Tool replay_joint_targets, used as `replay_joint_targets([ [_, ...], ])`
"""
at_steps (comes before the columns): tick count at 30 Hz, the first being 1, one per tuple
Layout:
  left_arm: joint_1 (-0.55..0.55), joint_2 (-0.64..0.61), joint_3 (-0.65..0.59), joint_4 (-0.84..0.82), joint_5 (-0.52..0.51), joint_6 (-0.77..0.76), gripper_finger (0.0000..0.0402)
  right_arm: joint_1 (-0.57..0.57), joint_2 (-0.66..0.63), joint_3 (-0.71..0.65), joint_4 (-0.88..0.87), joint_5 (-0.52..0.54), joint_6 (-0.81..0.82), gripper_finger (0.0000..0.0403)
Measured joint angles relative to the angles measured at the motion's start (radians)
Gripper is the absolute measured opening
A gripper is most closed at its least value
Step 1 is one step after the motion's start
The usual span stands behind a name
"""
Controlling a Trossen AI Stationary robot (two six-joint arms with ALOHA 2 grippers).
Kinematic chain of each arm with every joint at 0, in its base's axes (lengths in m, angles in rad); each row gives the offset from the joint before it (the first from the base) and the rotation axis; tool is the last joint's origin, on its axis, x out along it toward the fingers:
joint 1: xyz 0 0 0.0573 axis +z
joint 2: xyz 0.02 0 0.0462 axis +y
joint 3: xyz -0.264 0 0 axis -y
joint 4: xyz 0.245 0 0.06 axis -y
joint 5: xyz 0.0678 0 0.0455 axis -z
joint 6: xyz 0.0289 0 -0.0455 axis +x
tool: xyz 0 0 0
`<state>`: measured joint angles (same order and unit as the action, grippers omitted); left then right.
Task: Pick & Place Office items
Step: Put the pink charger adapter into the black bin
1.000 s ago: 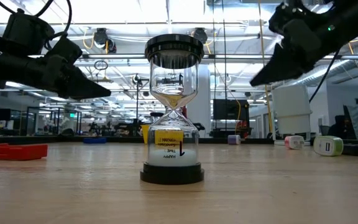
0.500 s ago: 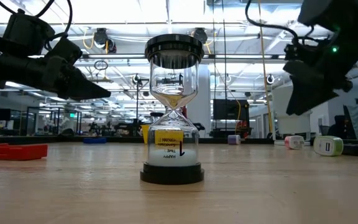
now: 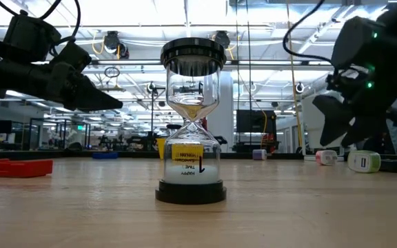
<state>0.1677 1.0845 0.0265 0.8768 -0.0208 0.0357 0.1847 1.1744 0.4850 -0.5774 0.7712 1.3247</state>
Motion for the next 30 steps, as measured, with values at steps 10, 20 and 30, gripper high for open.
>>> replay_joint_targets([
  [10,0.000,0.000,0.000,0.001,0.000,0.000,0.0035,-0.090,0.000,-0.159,0.390,0.009,-0.150,0.0249],
  [20,0.000,0.000,0.000,0.001,0.000,-0.005,0.0035,-0.108,0.000,-0.174,0.414,-0.042,-0.184,0.0199],
  [30,0.000,0.000,0.000,0.002,0.000,-0.008,0.0035,-0.126,0.050,-0.174,0.416,-0.039,-0.191,0.0187],
])
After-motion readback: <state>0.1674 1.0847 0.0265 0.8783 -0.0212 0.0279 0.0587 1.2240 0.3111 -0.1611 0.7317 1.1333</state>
